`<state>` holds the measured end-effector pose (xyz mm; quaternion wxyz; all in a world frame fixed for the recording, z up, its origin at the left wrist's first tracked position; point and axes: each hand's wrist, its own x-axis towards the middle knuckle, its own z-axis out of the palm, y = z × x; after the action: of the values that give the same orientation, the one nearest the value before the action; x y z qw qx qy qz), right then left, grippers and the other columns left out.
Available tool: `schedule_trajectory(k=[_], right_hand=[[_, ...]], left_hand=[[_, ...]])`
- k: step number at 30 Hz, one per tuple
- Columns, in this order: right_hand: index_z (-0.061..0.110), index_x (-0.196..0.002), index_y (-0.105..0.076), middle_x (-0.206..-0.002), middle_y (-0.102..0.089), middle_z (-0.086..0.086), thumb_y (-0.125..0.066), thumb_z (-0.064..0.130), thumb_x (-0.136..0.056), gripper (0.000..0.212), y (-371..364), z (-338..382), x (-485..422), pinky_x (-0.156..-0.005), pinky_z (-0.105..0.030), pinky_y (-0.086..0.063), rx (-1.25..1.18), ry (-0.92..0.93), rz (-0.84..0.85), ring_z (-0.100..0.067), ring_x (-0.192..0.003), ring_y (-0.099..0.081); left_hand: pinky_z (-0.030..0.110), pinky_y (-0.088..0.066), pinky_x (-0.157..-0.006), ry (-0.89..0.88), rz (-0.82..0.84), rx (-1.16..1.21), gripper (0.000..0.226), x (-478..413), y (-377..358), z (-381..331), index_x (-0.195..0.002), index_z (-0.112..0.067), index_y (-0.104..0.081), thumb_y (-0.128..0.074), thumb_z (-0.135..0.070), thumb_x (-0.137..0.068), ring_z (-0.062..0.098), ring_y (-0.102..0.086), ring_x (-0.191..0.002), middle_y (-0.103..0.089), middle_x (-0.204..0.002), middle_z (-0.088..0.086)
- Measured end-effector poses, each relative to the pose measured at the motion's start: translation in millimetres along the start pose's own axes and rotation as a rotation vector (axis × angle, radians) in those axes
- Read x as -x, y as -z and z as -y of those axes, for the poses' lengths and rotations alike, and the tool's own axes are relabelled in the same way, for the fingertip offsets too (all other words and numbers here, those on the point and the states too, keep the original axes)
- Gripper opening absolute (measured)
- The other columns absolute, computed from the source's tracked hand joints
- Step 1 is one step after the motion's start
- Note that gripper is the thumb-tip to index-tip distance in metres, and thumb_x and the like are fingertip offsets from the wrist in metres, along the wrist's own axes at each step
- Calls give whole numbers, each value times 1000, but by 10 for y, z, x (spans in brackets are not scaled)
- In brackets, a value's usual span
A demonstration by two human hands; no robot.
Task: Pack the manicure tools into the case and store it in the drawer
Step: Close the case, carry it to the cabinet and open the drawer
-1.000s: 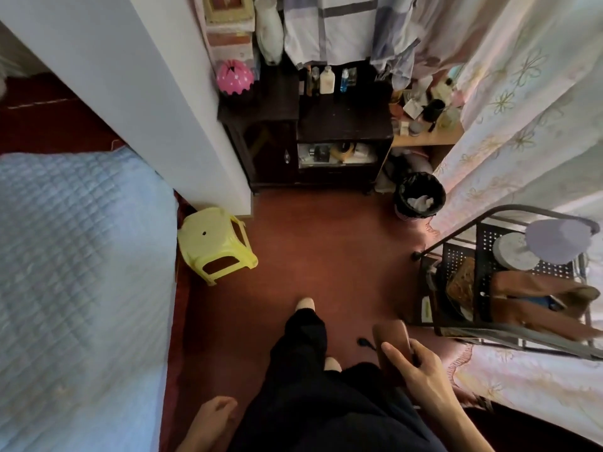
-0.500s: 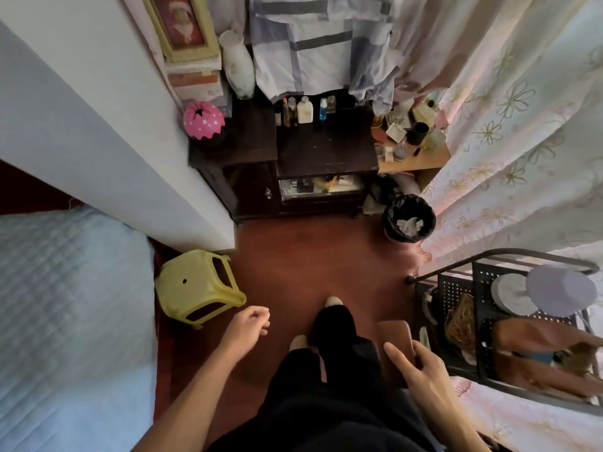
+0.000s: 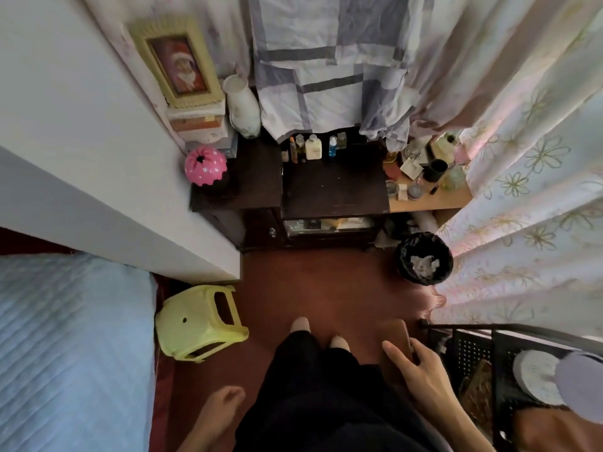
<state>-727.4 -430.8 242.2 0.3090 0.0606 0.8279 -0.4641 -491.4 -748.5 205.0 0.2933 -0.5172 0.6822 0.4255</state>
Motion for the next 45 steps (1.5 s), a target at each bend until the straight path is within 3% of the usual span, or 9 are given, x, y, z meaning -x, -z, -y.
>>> schedule_trajectory(k=[5, 8, 11, 14, 26, 32, 36, 40, 45], right_hand=[[24, -89, -80, -81, -83, 11, -79, 40, -94, 17, -19, 390, -451, -66, -24, -57, -9, -11, 1, -3, -73, -77], [25, -90, -80, -82, -83, 12, -79, 37, -94, 13, -77, 658, -680, -59, -12, -53, -36, -16, -27, -1, -71, -77], [23, -91, -81, -83, -83, 9, -79, 36, -95, 13, -138, 857, -905, -64, -20, -56, -43, -44, -53, -5, -74, -78], [24, -89, -81, -81, -83, 9, -80, 35, -94, 12, -190, 1038, -1118, -62, -19, -56, -58, -54, -85, -5, -72, -78], [24, -91, -78, -83, -82, 9, -77, 39, -96, 16, -160, 1346, -1892, -69, -35, -62, -86, -151, -58, -13, -77, -78], [19, -95, -78, -91, -82, -7, -78, 44, -94, 25, -249, 1080, -2709, -79, -48, -63, -183, -221, 34, -28, -87, -79], [23, -92, -78, -82, -80, 1, -76, 54, -89, 32, -432, 721, -3361, -60, -23, -57, -264, -243, 58, -6, -71, -74], [24, -97, -79, -85, -81, 4, -73, 60, -91, 37, -740, 124, -3945, -62, -17, -57, -334, -281, 34, -4, -75, -75], [22, -97, -80, -84, -78, 3, -76, 68, -85, 49, -1224, -649, -4489, -65, -31, -59, -455, -327, -19, -14, -77, -74]], left_hand=[[20, -40, -89, 47, 53, -98, 26, -423, 215, -169, -122, 4, -70, -61, -9, -102, 22, -62, -115, -68, -129, 22], [28, -48, -92, 61, 48, -2, 19, -704, 421, -522, -111, 0, -75, -63, -11, -101, 22, -65, -104, -73, -115, 18], [39, -53, -86, 33, 40, 71, 16, -1011, 624, -992, -94, -9, -73, -63, -18, -101, 21, -65, -84, -73, -90, 8], [30, -50, -69, -18, 62, 140, 17, -1303, 775, -1598, -108, -12, -69, -58, -23, -105, 18, -67, -77, -74, -92, 7], [29, -51, -75, -143, 181, 77, 17, -1783, 657, -3098, -114, -25, -67, -53, -32, -106, 14, -72, -85, -74, -100, -1], [29, -53, -74, 5, 173, 80, 18, -2180, 173, -2945, -116, -24, -67, -54, -32, -106, 10, -72, -83, -74, -99, -5], [40, -57, -89, 74, 167, 117, 13, -2654, -264, -2831, -99, -37, -68, -56, -36, -104, 12, -75, -85, -76, -97, -7], [31, -56, -80, 51, 192, 135, 15, -3254, -842, -2797, -95, -40, -68, -58, -34, -103, 0, -74, -73, -77, -92, -9], [18, -51, -62, 82, 203, 248, 14, -4046, -1574, -2804, -101, -29, -70, -57, -31, -105, 7, -71, -71, -76, -89, -6]])
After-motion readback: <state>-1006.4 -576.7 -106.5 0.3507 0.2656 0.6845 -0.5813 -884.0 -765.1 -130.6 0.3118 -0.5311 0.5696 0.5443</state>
